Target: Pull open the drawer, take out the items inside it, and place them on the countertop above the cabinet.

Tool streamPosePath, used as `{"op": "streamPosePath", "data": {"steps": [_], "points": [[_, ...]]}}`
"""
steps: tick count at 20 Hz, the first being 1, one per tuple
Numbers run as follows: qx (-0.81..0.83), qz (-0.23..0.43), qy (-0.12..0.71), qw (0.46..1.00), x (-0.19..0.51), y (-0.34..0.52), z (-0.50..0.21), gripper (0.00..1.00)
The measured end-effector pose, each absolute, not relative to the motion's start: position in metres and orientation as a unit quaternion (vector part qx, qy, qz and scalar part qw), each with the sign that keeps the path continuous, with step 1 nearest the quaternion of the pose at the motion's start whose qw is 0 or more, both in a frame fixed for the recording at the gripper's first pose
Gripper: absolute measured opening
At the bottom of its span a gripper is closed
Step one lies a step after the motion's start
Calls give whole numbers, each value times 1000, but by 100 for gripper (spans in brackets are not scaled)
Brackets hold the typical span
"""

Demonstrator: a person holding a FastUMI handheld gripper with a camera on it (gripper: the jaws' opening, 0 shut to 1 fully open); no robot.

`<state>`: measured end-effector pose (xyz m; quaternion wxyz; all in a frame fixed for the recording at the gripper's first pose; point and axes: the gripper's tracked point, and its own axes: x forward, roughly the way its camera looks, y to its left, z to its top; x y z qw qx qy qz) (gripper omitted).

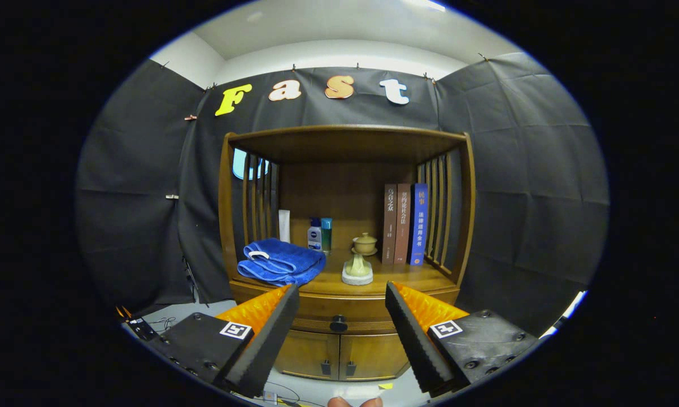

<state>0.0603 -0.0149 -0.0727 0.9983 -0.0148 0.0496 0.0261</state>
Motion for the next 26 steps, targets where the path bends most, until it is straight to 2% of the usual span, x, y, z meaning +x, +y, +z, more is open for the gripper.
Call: {"op": "streamPosePath", "data": {"steps": [6, 26], "points": [[-6, 18, 39, 999, 39, -20, -44, 99], [2, 12, 34, 999, 39, -17, -49, 99]]}}
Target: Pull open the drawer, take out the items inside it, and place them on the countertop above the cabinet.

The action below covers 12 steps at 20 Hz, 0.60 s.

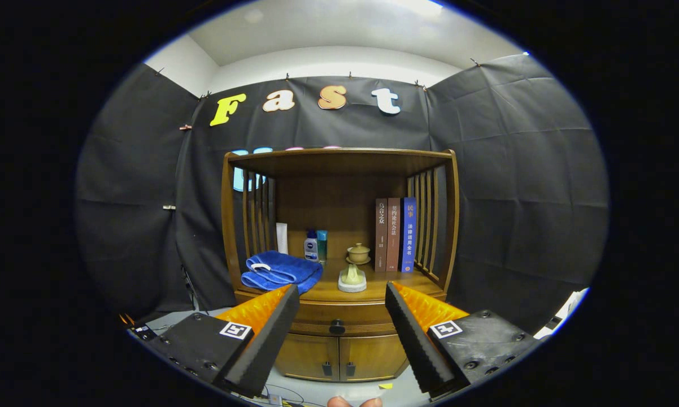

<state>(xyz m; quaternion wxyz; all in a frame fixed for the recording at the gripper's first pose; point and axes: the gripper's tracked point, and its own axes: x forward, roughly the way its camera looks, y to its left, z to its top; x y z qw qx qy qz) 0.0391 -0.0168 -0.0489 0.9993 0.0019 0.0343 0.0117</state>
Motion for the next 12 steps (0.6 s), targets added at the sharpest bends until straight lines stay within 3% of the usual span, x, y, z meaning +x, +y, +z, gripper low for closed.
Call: {"op": "streamPosePath", "data": {"steps": [12], "points": [[10, 10, 40, 999, 41, -14, -56, 99]]}}
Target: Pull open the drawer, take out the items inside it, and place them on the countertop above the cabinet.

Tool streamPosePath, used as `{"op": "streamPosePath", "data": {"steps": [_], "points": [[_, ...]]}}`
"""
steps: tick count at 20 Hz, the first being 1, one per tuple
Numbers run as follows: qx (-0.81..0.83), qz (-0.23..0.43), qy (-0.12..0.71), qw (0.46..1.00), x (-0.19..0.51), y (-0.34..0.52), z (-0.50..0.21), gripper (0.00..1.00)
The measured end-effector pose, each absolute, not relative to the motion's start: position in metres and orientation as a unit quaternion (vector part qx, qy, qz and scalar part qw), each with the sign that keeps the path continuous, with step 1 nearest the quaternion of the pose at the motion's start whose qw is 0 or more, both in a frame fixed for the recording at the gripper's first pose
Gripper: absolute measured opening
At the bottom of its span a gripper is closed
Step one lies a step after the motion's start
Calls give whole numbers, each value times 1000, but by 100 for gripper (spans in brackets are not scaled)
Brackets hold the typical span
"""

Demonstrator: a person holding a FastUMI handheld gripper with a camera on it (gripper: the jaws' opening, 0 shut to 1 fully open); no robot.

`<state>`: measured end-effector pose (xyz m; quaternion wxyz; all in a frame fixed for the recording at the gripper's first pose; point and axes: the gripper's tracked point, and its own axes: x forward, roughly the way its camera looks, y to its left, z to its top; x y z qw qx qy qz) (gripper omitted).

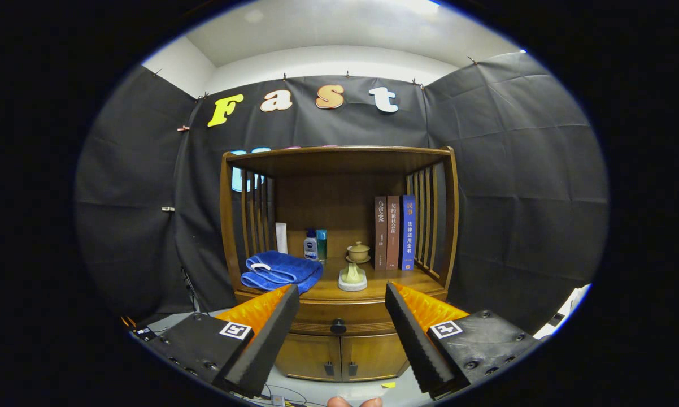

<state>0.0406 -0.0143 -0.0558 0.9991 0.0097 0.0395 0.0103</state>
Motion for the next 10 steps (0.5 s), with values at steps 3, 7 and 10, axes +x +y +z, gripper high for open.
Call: {"op": "streamPosePath", "data": {"steps": [3, 7, 10], "points": [[11, 13, 38, 999, 41, -12, -54, 99], [13, 14, 38, 999, 41, -13, -55, 99], [14, 13, 37, 999, 41, -12, -55, 99]]}}
